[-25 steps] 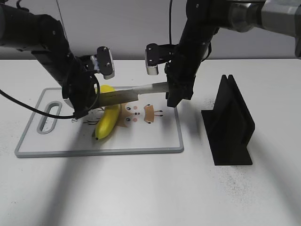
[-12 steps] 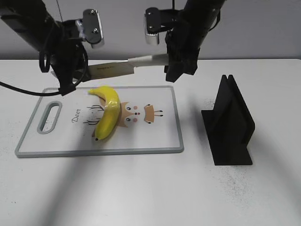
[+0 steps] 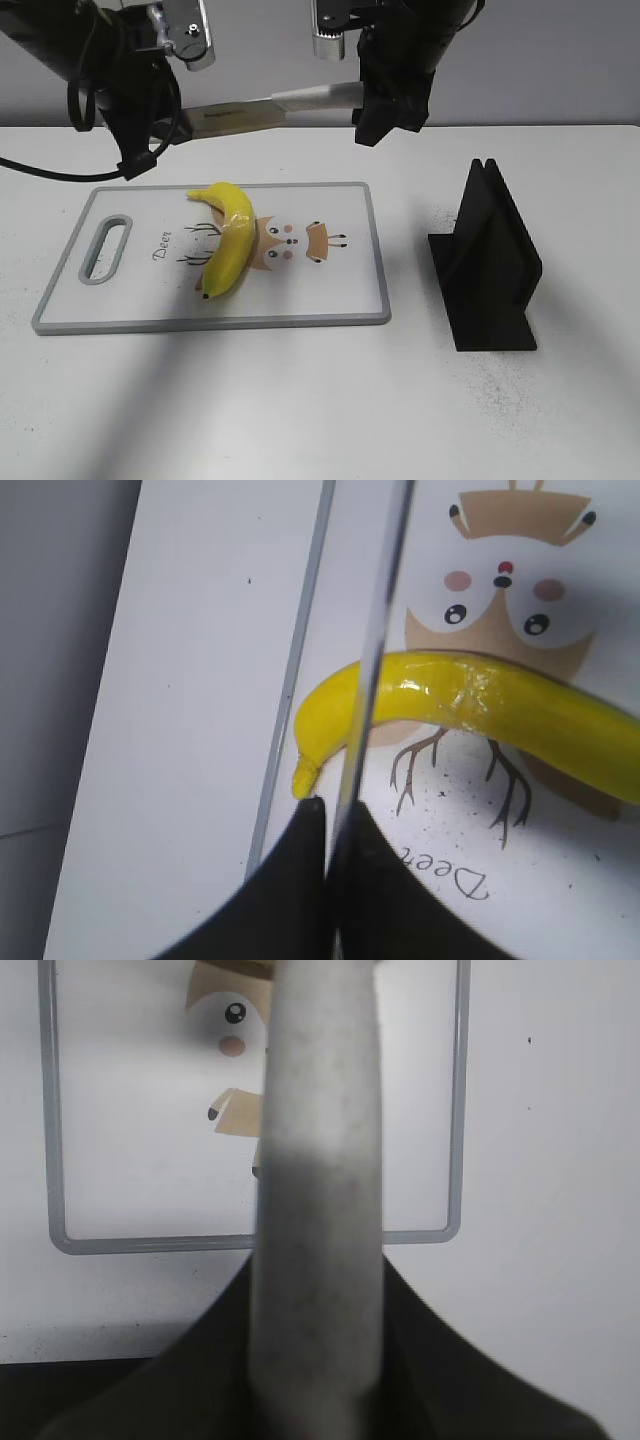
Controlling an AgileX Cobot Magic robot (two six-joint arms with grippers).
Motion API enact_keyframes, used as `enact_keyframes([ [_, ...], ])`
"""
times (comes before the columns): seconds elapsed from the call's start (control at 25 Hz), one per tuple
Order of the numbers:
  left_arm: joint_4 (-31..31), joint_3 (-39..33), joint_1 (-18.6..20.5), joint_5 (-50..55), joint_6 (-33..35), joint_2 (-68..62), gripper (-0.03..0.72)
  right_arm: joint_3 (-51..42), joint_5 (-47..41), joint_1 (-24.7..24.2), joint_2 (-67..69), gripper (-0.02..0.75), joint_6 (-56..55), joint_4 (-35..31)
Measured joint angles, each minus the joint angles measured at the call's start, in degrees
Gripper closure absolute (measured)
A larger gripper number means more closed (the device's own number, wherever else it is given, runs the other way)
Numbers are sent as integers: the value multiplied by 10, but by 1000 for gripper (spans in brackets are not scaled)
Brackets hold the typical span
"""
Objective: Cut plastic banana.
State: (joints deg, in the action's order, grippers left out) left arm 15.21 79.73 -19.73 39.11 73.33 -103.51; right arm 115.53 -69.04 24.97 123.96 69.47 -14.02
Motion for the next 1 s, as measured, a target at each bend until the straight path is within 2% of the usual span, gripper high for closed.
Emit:
enact_keyframes([
  [0.08,0,0,0,-3,0,0,674,0,0,0,0,556,-3,3],
  [0.16,2,0,0,-12,-4,0,613,0,-1,0,0,558,-8,5],
  [0.28,7,0,1,-24,-11,3,444,-1,-3,0,0,561,-18,9],
  [0.36,10,0,1,-27,-12,8,284,-1,-4,0,0,561,-19,11],
  [0.44,12,0,1,-35,-12,16,160,-1,-5,-1,0,563,-19,12],
  [0.48,14,0,1,-40,-12,21,119,-1,-5,-1,0,562,-20,12],
  [0.64,19,0,1,-46,-12,48,75,-1,-5,-1,0,562,-20,12],
  [0.84,21,0,1,-29,-13,93,73,-1,-5,-1,0,562,-21,13],
  [1.0,21,0,1,4,-30,131,103,-1,-6,-1,0,563,-47,13],
])
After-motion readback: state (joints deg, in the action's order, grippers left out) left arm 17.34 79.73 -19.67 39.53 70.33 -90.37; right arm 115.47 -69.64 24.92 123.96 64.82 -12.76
